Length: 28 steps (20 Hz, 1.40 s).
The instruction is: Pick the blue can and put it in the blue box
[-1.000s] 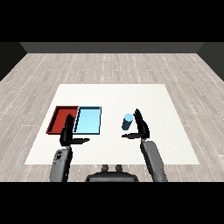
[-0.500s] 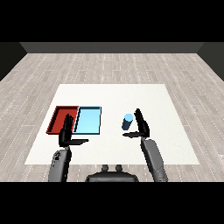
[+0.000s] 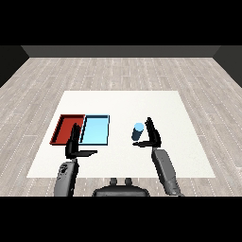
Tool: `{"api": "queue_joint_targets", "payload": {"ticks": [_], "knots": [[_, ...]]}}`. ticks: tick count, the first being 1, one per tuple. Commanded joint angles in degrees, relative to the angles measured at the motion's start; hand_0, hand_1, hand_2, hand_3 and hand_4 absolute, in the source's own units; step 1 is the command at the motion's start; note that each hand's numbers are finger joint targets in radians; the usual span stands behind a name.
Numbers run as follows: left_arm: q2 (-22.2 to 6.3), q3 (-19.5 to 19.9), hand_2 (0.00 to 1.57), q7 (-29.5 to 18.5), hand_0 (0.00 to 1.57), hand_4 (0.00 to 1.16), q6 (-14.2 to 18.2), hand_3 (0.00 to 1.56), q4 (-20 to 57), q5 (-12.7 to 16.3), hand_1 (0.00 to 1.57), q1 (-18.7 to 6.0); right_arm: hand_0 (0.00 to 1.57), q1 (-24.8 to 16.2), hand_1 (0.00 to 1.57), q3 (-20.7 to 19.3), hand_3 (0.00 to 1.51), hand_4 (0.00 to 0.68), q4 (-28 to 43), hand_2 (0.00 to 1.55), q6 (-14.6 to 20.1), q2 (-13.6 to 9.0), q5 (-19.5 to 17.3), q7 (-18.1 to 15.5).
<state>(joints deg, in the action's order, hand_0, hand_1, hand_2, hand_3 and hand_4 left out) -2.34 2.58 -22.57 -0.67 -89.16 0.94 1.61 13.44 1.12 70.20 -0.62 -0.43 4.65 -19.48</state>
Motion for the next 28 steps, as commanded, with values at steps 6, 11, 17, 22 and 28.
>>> {"api": "queue_joint_targets", "payload": {"ticks": [6, 11, 17, 22, 28], "knots": [[1.33, -1.64, 0.0, 0.3, 0.0, 0.0, 0.77, 0.0, -1.56, -0.68, 0.0, 1.26, 0.0, 6.34, 0.0, -4.9, 0.0, 0.0, -11.12, 0.0, -0.42, -1.51, 2.11, -0.23], [-0.39, -0.47, 0.0, 4.94, 0.0, 0.0, 1.21, 0.0, -5.91, -0.27, 0.0, 1.52, 0.0, 11.86, 0.0, -6.46, 0.0, 0.0, -18.12, 0.0, 1.53, -0.68, 3.12, -0.61], [-2.55, 3.57, 0.0, -1.08, 0.0, 0.0, -0.66, 0.0, 4.06, 1.01, 0.0, -3.08, 0.0, 11.84, 0.0, -5.53, 0.0, 0.0, -22.38, 0.0, 1.39, 0.39, 4.19, -4.87], [0.72, -1.69, 0.0, -2.76, 0.0, 0.0, 1.19, 0.0, -3.83, -2.63, 0.0, 5.3, 0.0, 14.31, 0.0, -6.14, 0.0, 0.0, -26.04, 0.0, 0.15, -1.03, 5.97, -3.6], [0.18, 0.28, 0.0, 0.94, 0.0, 0.0, 1.61, 0.0, -1.79, -0.6, 0.0, -0.46, 0.0, 21.58, 0.0, -7.28, 0.0, 0.0, -42.12, 0.0, 1.25, 0.4, 7.96, -12.98]]}}
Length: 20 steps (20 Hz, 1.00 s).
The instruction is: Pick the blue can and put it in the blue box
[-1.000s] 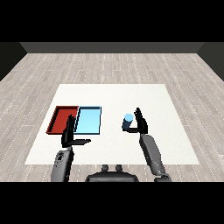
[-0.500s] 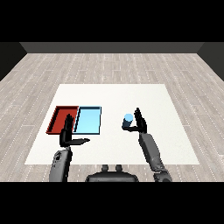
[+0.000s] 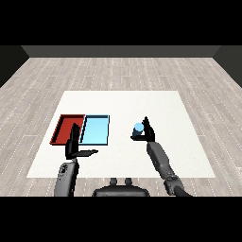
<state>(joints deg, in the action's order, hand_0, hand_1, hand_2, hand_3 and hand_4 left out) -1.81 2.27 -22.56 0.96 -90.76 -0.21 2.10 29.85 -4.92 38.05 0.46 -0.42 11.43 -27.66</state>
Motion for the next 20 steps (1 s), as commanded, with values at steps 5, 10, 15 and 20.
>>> {"api": "queue_joint_targets", "payload": {"ticks": [5, 10, 15, 20], "knots": [[-1.67, 1.44, 0.0, 1.59, 0.0, 0.0, -0.89, 0.0, -2.15, 0.99, 0.0, 0.77, 0.0, 1.96, 0.0, -0.58, 0.0, 0.0, -2.52, 0.0, -1.88, -0.33, 1.69, -1.08], [0.82, -1.66, 0.0, 1.13, 0.0, 0.0, 1.84, 0.0, -0.66, -1.68, 0.0, -0.39, 0.0, 4.44, 0.0, -0.46, 0.0, 0.0, -7.95, 0.0, -1.65, -0.1, 2.62, -3.38], [0.63, -1.13, 0.0, 0.41, 0.0, 0.0, -0.04, 0.0, -2.39, 0.38, 0.0, 1.47, 0.0, 3.69, 0.0, 1.71, 0.0, 0.0, -6.67, 0.0, 0.82, 0.38, 3.36, -2.33], [-1.2, 1.86, 0.0, -0.68, 0.0, 0.0, -1.83, 0.0, 1.88, 2.45, 0.0, -1.09, 0.0, 8.2, 0.0, -2.1, 0.0, 0.0, -11.02, 0.0, 0.24, -1.07, 4.45, -2.85]]}}
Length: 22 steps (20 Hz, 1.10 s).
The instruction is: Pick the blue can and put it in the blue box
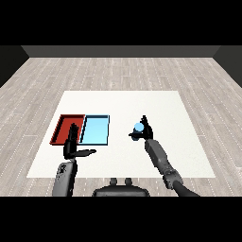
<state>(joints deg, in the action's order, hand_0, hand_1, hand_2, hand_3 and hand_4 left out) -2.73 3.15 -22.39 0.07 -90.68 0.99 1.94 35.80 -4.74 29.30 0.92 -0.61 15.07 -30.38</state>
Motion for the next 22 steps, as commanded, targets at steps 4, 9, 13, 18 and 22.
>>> {"api": "queue_joint_targets", "payload": {"ticks": [4, 9, 13, 18, 22], "knots": [[0.49, 0.06, 0.0, 0.33, 0.0, 0.0, 0.14, 0.0, 3.81, 0.23, 0.0, -4.66, 1.38, 4.6, 1.38, -0.36, 1.39, 0.417, -4.99, 1.41, 8.07, 0.23, -0.63, 2.46], [0.1, -0.62, 0.0, -1.0, 0.0, 0.0, -1.5, 0.0, -0.49, 0.67, 0.0, 2.8, 1.47, 2.38, 1.47, 0.7, 1.44, 0.554, -4.12, 1.46, 10.66, 0.39, -1.43, 1.2], [-0.18, -0.57, 0.0, 2.74, 0.0, 0.0, 0.09, 0.0, -1.65, -0.12, 0.0, -1.95, 1.43, 4.06, 1.43, 0.8, 1.37, 0.504, -5.39, 1.44, 9.93, 0.48, -1.87, -0.31], [2.62, -4.6, 0.0, -0.22, 0.0, 0.0, 2.09, 0.0, -2.65, -2.34, 0.0, 3.27, 1.47, -1.3, 1.47, 7.03, 1.36, 0.47, 6.87, 1.47, 13.25, 0.29, -3.59, 1.06], [-0.14, -2.29, 0.0, 0.91, 0.0, 0.0, -2.0, 0.0, -2.71, 0.16, 0.0, 2.88, 1.45, -2.91, 1.45, 13.42, 1.37, 0.498, 14.33, 1.47, 18.39, 0.6, -2.79, 4.36]]}}
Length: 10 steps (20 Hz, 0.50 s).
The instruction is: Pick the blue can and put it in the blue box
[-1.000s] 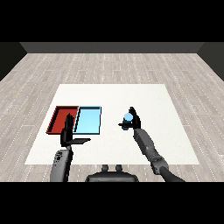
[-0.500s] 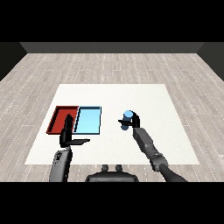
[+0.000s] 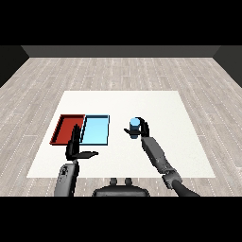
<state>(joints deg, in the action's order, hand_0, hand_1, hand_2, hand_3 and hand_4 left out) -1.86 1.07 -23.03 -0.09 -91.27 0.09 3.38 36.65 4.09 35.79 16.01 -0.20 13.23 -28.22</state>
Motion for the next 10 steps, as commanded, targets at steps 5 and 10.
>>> {"api": "queue_joint_targets", "payload": {"ticks": [5, 10], "knots": [[0.76, -3.18, 0.0, -0.61, 0.0, 0.0, 0.22, 0.0, 1.55, -3.24, 0.0, -1.15, 1.46, -0.11, 1.46, 2.04, 1.38, 0.514, 9.97, 1.48, -0.38, -0.78, -1.79, 3.68], [1.82, -5.75, 0.0, 2.19, 0.0, 0.0, 0.98, 0.0, 3.93, -0.81, 0.0, -5.03, 1.45, 0.31, 1.45, 3.47, 1.36, 0.534, 14.42, 1.47, -1.25, -1.85, -0.41, 6.2]]}}
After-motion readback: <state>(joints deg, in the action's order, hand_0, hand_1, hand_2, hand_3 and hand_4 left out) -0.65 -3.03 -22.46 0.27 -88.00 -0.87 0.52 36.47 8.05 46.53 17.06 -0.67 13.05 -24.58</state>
